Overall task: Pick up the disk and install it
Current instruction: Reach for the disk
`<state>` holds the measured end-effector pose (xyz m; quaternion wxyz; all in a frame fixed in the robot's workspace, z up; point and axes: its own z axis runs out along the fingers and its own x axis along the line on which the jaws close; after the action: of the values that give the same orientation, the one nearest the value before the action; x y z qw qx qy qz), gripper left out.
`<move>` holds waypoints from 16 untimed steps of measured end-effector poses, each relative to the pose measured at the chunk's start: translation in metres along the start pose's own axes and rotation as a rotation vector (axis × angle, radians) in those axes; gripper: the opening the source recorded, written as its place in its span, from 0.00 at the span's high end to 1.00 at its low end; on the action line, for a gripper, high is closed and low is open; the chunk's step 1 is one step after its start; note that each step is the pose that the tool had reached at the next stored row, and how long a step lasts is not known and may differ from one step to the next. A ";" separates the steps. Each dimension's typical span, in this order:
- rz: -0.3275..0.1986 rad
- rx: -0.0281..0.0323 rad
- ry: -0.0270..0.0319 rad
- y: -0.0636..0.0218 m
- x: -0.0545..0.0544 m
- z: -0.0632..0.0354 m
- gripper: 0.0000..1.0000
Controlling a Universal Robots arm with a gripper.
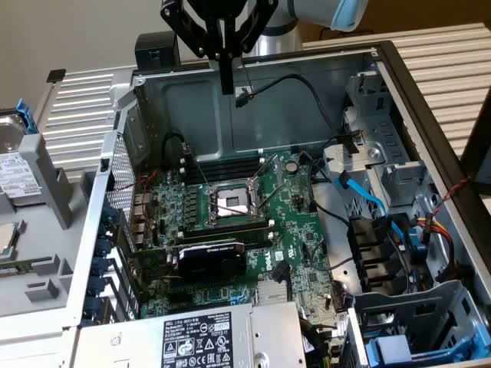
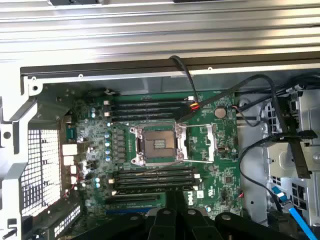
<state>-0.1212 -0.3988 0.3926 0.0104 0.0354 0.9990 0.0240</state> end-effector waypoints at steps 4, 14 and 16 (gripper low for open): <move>0.000 0.0000 0.0000 0.0000 0.000 0.0000 0.89; 0.000 0.0000 -0.0001 0.0000 0.001 0.0000 0.89; 0.000 -0.0001 -0.0031 -0.0004 0.006 -0.0002 0.89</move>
<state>-0.1268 -0.3988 0.3927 0.0119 0.0353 0.9990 0.0240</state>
